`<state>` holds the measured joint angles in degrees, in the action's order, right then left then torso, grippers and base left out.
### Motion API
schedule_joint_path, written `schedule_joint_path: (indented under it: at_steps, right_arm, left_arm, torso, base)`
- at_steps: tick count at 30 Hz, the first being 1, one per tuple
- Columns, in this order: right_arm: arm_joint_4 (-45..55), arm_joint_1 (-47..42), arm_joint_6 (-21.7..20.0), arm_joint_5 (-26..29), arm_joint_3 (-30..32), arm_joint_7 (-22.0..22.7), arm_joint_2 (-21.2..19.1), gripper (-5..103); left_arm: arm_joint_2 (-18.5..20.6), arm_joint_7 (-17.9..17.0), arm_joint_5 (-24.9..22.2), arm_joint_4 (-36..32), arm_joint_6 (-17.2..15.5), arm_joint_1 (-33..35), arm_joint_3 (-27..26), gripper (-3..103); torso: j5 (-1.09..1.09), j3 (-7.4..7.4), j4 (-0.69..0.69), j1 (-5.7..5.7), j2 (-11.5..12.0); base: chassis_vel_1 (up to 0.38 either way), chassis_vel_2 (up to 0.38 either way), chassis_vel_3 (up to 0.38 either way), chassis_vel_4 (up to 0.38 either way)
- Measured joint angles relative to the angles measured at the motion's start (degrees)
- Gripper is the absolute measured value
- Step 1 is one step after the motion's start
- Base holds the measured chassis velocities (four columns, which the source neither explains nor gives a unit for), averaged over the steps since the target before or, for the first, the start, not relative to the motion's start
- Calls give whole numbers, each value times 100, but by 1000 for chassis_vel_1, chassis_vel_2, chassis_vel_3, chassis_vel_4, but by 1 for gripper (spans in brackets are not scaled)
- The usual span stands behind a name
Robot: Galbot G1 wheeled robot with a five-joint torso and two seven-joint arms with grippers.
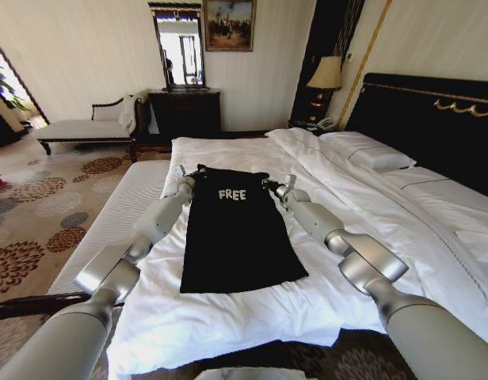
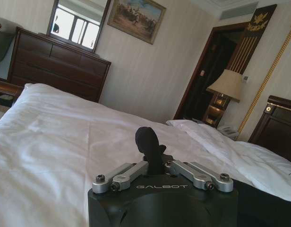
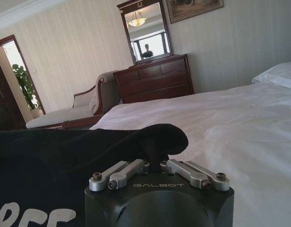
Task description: Fold the clothes on the bed.
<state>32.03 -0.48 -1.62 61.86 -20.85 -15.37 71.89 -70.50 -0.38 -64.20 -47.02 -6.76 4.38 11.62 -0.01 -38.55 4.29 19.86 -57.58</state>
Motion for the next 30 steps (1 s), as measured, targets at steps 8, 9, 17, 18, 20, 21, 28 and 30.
schedule_joint_path:
  at_steps: [8, 9, 17, 18, 20, 21, 28, 30]
  right_arm:
    - [964, -632, 208, -209, 289, 53, -766, 4]
    - [1065, -692, 229, -222, 317, 66, -848, 4]
    - [2400, -1589, 404, -565, 739, 251, -1496, 4]
    - [2551, -1733, 406, -607, 786, 281, -1539, 4]
    - [2877, -2083, 425, -735, 853, 354, -1600, 4]
    - [2993, -2197, 445, -767, 880, 387, -1607, 4]
    - [3437, -2581, 650, -1072, 1024, 446, -1649, 4]
    - [3644, -2723, 754, -1225, 1091, 448, -1693, 4]
  left_arm:
    - [386, -252, 283, -1189, -9, 894, -143, 3]
    - [408, -263, 308, -1265, -9, 952, -148, 3]
    - [769, -603, 455, -2649, 3, 1845, -387, 3]
    - [819, -646, 455, -2846, 3, 1962, -414, 3]
    - [941, -706, 465, -3246, 6, 2232, -493, 3]
    - [974, -728, 464, -3358, 6, 2314, -537, 3]
    - [1273, -850, 383, -4103, 5, 2824, -834, 3]
    - [1459, -860, 364, -4434, 0, 3075, -916, 3]
  torso:
    - [2, 0, 4, 0, 0]
    - [1, 0, 5, 0, 0]
    - [1, 1, 1, -1, 0]
    - [0, 1, 1, -1, 0]
    - [2, 1, 2, -2, 0]
    - [1, 1, 1, -1, 0]
    - [0, 1, 2, -1, 0]
    - [0, 1, 1, -1, 0]
  base:
    - [0, 0, 0, 0]
    - [0, 0, 0, 0]
    - [0, 0, 0, 0]
    - [0, 0, 0, 0]
    - [0, 0, 0, 0]
    - [0, 0, 0, 0]
    - [0, 0, 0, 0]
    - [0, 0, 0, 0]
